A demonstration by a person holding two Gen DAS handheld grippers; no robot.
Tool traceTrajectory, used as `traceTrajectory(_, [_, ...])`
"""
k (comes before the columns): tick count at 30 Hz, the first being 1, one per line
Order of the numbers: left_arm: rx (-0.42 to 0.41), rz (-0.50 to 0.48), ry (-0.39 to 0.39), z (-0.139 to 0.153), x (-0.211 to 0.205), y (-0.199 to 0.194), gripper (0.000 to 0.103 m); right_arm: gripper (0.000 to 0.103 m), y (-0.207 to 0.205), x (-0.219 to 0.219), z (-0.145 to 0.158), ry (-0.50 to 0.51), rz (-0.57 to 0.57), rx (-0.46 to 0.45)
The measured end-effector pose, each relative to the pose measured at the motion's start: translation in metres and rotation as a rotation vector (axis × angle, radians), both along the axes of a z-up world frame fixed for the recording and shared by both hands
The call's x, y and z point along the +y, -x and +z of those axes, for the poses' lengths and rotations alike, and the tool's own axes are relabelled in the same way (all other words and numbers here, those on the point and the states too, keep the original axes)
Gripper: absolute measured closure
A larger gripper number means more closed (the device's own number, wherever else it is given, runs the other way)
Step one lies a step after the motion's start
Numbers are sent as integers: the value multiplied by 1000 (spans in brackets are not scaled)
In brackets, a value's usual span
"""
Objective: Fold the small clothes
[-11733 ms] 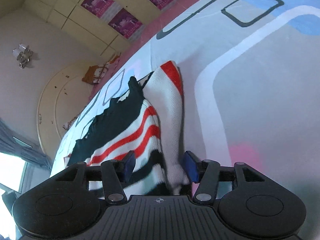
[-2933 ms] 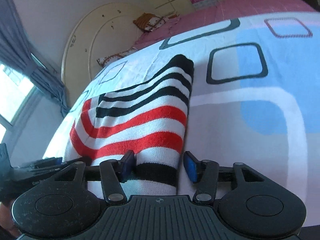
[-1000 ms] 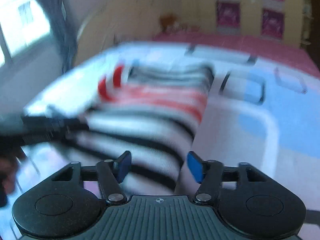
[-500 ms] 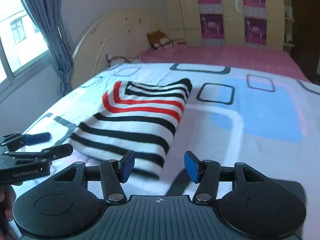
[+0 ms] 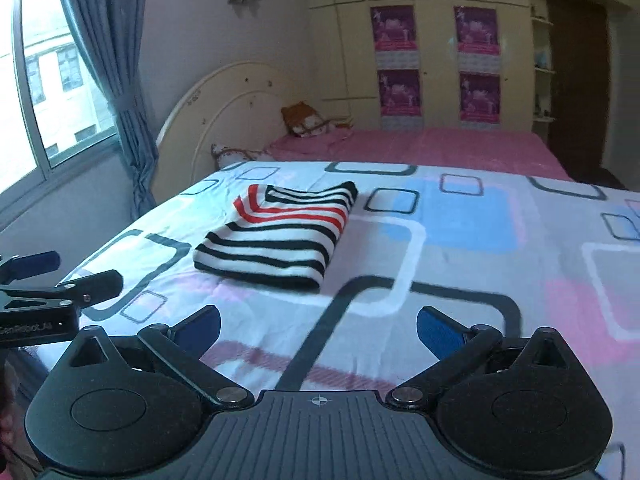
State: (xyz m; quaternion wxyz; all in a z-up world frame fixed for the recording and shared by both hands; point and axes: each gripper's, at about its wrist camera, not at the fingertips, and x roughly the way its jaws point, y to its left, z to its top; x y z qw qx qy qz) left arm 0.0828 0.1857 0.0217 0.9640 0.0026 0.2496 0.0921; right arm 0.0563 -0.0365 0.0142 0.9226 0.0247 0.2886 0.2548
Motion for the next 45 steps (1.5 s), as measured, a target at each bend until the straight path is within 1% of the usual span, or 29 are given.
traceTrajectory(4, [-18, -6, -1, 7, -7, 22, 0, 0, 32, -4, 12, 13, -27, -41])
traceTrajectory(8, [-35, -14, -3, 12, -13, 36, 0, 0, 56, -12, 17, 10, -35, -56])
traceTrajectory(17, [-47, -28, -12, 15, -27, 59, 0, 0, 83, -25, 25, -6, -38, -70])
traceTrajectory(28, [-77, -27, -11, 18, -30, 67, 0, 0, 94, -27, 32, -10, -36, -93])
traceTrajectory(34, [-85, -27, -12, 19, -30, 68, 0, 0, 93, -27, 37, -16, -32, -105])
traceTrajectory(45, [-88, -28, -15, 20, -31, 69, 0, 0, 91, -26, 37, -19, -28, -103])
